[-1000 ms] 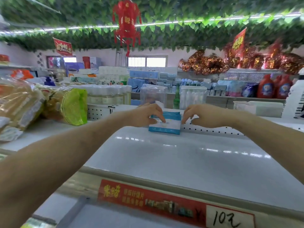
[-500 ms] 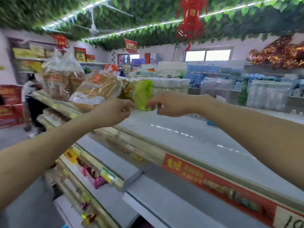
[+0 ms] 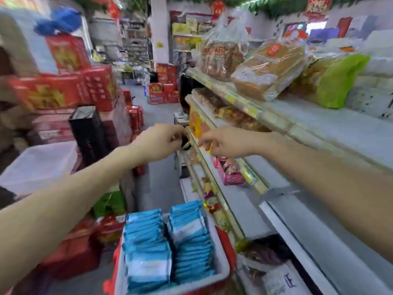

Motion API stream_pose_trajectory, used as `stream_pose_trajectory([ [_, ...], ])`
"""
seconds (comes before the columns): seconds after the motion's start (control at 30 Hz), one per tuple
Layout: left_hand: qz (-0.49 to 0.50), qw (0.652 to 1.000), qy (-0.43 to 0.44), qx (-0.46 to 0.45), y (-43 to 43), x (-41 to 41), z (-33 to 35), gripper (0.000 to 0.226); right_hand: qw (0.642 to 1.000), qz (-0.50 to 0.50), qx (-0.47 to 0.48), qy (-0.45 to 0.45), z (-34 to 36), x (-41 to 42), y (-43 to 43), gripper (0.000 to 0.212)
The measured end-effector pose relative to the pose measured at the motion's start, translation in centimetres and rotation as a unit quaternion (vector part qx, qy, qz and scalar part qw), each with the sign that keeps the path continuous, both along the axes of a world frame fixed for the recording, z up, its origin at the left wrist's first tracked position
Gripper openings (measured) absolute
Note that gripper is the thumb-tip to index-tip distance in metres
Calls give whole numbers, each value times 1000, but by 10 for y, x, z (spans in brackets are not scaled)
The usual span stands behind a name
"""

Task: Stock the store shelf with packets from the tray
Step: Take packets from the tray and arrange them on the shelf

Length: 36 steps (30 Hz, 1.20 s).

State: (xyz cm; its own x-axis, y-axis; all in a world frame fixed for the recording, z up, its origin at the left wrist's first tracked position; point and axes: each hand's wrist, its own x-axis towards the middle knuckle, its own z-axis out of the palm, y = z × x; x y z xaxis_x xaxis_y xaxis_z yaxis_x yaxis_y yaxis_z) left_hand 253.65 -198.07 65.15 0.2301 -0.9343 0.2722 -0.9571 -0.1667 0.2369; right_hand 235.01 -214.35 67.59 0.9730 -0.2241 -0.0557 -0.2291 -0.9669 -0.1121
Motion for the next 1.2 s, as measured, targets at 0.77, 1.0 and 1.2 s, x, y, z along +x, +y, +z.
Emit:
stream_pose_trajectory([
  [0.77, -62, 949, 80, 299, 164, -13, -247, 33, 985, 74, 30, 152, -270, 29, 44, 44],
  [1.0, -67, 951, 46, 298, 169, -17, -248, 34, 989, 97, 3, 107, -274, 21, 42, 46],
  [1.2, -66, 933, 54, 348, 170, -18, -248, 35, 986, 132, -40, 89, -276, 20, 40, 37],
])
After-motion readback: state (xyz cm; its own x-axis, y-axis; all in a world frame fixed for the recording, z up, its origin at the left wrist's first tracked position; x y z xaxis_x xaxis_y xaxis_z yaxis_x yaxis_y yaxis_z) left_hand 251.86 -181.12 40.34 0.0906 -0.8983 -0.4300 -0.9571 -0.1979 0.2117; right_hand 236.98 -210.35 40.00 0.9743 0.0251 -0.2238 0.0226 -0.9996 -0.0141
